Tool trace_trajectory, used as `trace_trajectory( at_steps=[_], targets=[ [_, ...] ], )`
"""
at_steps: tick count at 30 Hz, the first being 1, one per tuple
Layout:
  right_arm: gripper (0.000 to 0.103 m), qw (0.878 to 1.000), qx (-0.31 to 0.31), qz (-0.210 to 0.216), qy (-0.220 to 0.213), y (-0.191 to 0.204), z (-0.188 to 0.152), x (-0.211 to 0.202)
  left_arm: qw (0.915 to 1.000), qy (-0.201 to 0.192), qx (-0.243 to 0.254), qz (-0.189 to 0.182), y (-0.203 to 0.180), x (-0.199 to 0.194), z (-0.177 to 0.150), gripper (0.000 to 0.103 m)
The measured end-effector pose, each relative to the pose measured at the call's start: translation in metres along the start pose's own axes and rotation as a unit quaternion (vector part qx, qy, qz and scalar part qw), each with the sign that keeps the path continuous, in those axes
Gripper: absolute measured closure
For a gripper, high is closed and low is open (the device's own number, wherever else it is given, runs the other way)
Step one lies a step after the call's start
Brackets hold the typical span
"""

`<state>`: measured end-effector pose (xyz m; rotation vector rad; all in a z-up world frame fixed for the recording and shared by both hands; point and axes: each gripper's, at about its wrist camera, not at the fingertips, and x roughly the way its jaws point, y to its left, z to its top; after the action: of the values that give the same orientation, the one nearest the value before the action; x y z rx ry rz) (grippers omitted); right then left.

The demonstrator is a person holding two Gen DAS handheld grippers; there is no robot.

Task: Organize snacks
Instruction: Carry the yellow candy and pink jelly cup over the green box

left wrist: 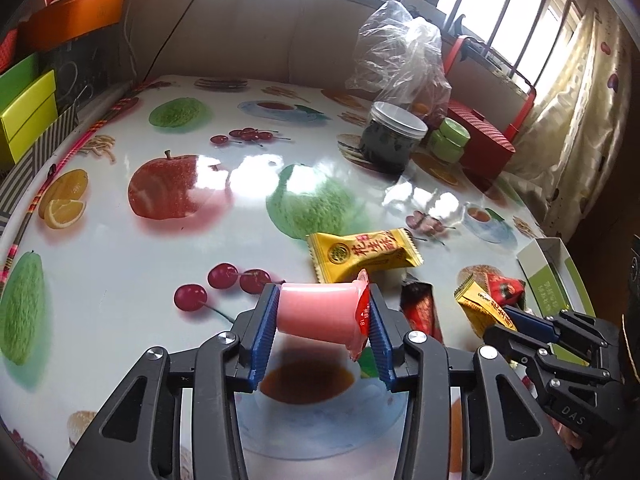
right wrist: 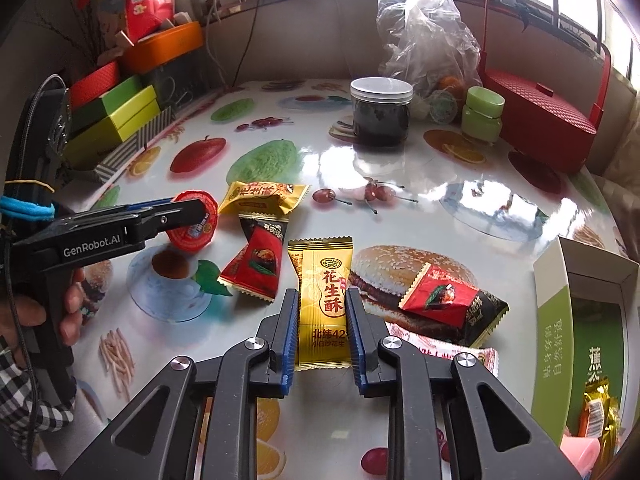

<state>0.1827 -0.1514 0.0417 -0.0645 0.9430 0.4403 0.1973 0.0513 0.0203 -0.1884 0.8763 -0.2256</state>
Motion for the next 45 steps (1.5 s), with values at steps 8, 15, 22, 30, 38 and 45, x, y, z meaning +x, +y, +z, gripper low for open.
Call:
trace_trajectory(
  at_steps=[8, 15, 22, 30, 38, 45],
  targets=[
    [0.082, 1.000, 0.007, -0.003, -0.013, 0.000, -0.007, -0.018, 0.9999, -0.004, 0.009, -0.009, -0.014, -0.014, -0.007, 0.060],
    [0.082, 0.999, 0.021, -0.013, -0.029, -0.007, -0.015, -0.041, 0.9992, -0.004, 0.029, -0.027, -0.039, -0.023, -0.012, 0.059],
    [0.082, 0.998, 0.035, -0.027, -0.044, -0.020, -0.026, -0.067, 0.9972, -0.003, 0.057, -0.048, -0.074, -0.029, -0.018, 0.059],
    [0.082, 0.996, 0.056, -0.046, -0.059, -0.039, -0.038, -0.091, 0.9950, -0.002, 0.080, -0.061, -0.105, -0.034, -0.023, 0.059],
    [0.082, 0.992, 0.078, -0.066, -0.069, -0.061, -0.053, -0.111, 0.9924, -0.001, 0.097, -0.076, -0.133, -0.034, -0.026, 0.059],
    [0.082, 0.988, 0.101, -0.091, -0.073, -0.086, -0.068, -0.128, 0.9880, 0.004, 0.116, -0.102, -0.166, -0.030, -0.027, 0.059]
  ],
)
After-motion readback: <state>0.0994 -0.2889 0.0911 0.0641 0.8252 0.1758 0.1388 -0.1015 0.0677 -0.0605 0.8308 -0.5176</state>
